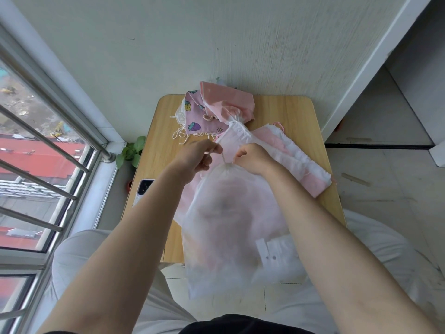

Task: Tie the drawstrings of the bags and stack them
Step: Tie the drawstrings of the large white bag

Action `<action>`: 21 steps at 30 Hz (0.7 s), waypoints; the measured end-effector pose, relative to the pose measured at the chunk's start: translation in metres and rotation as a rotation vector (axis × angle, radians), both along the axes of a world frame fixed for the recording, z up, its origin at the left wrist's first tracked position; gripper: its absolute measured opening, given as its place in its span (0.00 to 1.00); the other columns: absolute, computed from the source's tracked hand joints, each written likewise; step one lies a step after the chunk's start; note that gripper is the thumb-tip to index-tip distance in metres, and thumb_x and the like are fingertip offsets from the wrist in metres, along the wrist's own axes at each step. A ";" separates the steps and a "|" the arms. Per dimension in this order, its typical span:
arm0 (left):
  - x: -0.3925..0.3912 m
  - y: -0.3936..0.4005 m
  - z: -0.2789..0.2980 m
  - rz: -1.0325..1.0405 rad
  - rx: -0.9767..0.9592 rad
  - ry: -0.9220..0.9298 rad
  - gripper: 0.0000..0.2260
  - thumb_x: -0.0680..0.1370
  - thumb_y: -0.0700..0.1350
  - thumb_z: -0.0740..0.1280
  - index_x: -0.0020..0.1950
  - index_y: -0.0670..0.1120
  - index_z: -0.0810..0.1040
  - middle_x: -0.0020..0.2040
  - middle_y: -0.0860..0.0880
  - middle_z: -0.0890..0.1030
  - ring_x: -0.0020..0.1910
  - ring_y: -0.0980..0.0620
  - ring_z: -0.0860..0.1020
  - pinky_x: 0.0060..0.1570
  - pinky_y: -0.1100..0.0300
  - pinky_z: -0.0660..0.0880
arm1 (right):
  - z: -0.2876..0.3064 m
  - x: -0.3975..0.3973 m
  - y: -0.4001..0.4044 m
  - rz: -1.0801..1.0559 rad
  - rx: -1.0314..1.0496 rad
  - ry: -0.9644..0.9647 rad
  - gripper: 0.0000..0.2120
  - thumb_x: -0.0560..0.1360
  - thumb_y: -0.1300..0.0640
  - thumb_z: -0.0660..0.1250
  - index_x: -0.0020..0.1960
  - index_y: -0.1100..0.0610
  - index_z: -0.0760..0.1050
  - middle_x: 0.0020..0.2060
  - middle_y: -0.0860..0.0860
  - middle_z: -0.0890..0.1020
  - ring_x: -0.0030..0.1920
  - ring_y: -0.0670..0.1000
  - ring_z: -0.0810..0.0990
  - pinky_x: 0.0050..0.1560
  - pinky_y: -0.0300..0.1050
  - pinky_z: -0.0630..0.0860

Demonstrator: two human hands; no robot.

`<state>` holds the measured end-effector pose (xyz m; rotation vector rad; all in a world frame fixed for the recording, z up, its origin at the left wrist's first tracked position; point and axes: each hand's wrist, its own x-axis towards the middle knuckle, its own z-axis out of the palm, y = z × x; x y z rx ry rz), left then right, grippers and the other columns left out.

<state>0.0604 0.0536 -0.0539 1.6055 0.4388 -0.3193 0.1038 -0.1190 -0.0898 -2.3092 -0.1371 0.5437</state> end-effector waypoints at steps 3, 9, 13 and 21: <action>0.000 -0.009 0.000 -0.074 -0.041 0.004 0.09 0.79 0.40 0.62 0.49 0.39 0.82 0.49 0.46 0.85 0.26 0.54 0.65 0.30 0.62 0.67 | 0.002 -0.002 0.002 0.016 -0.026 -0.025 0.10 0.75 0.58 0.65 0.49 0.64 0.79 0.46 0.57 0.83 0.47 0.55 0.80 0.47 0.48 0.77; 0.001 -0.020 -0.012 -0.064 0.258 -0.003 0.06 0.77 0.43 0.68 0.47 0.44 0.85 0.34 0.49 0.80 0.25 0.53 0.62 0.24 0.64 0.59 | 0.020 -0.003 0.000 0.105 0.022 0.036 0.12 0.75 0.57 0.66 0.46 0.68 0.77 0.38 0.55 0.74 0.40 0.51 0.71 0.41 0.44 0.68; 0.002 -0.022 -0.017 -0.117 0.412 -0.014 0.07 0.76 0.45 0.69 0.45 0.46 0.86 0.30 0.51 0.75 0.25 0.54 0.64 0.23 0.66 0.61 | 0.033 0.002 0.002 0.025 0.162 0.075 0.12 0.74 0.54 0.68 0.43 0.64 0.78 0.39 0.53 0.72 0.41 0.50 0.70 0.41 0.44 0.66; -0.002 -0.024 -0.027 -0.256 0.562 -0.088 0.13 0.76 0.47 0.70 0.40 0.38 0.82 0.29 0.49 0.71 0.30 0.52 0.68 0.32 0.60 0.65 | 0.051 0.012 0.024 0.034 0.398 0.019 0.07 0.75 0.55 0.68 0.49 0.55 0.83 0.50 0.49 0.83 0.53 0.48 0.79 0.59 0.42 0.73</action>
